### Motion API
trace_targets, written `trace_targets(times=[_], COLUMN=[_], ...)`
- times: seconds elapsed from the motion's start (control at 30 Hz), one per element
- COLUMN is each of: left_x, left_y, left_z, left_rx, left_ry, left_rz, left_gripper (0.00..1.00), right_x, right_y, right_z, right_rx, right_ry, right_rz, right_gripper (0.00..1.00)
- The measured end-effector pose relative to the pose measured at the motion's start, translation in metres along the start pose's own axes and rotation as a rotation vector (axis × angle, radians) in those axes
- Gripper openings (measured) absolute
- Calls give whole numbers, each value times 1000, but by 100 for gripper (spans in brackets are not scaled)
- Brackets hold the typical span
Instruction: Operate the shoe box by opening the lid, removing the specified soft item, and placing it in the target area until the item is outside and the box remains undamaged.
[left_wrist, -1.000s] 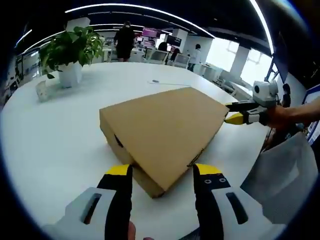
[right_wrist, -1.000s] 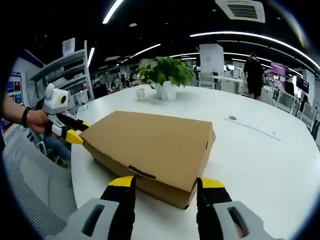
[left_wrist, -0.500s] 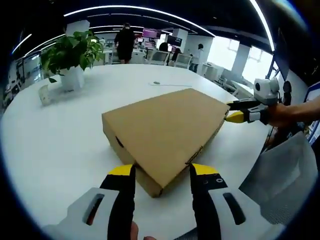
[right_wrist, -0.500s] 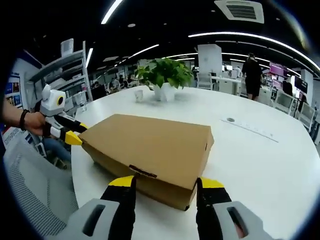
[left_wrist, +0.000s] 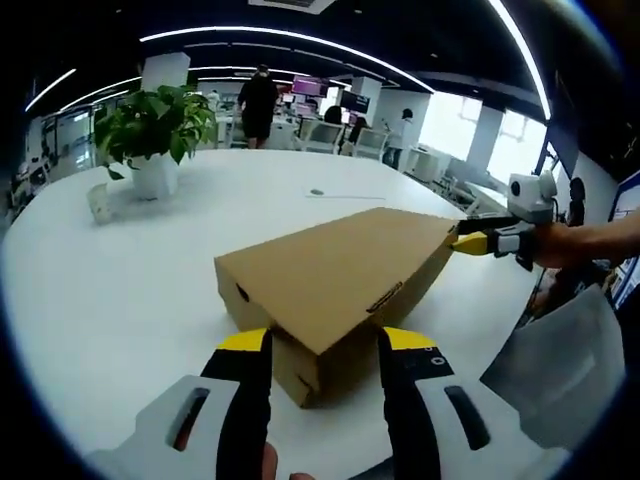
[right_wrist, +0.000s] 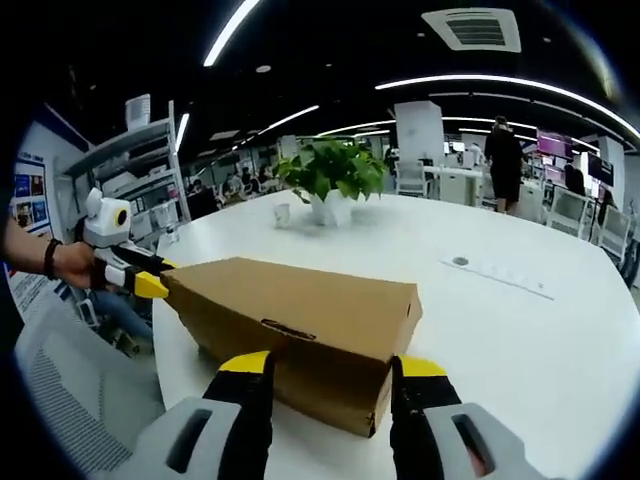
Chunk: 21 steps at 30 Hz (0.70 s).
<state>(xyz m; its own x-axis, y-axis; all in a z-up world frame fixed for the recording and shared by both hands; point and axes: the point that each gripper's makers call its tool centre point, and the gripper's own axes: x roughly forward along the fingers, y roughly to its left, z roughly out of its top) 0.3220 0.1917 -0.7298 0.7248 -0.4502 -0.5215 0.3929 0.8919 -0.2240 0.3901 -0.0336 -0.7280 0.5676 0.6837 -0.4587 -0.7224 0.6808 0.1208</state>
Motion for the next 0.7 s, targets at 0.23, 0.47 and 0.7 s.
trace_targets(times=[0.23,0.47,0.7], left_x=[-6,-10,-15], left_y=[-1,-2,-3], left_z=[10,22,39], left_rx=[-7,-3,19], left_ry=[-28,-53,-81], left_rz=[5,7,5], left_gripper=[42,42,44], right_x=[-3,-5,-3], right_y=[0,-3,-8], right_z=[12,29,54], right_rx=[21,30,45], right_ry=[-28,-59,-110], right_rz=[4,5,-2], right_gripper=[43,43,42])
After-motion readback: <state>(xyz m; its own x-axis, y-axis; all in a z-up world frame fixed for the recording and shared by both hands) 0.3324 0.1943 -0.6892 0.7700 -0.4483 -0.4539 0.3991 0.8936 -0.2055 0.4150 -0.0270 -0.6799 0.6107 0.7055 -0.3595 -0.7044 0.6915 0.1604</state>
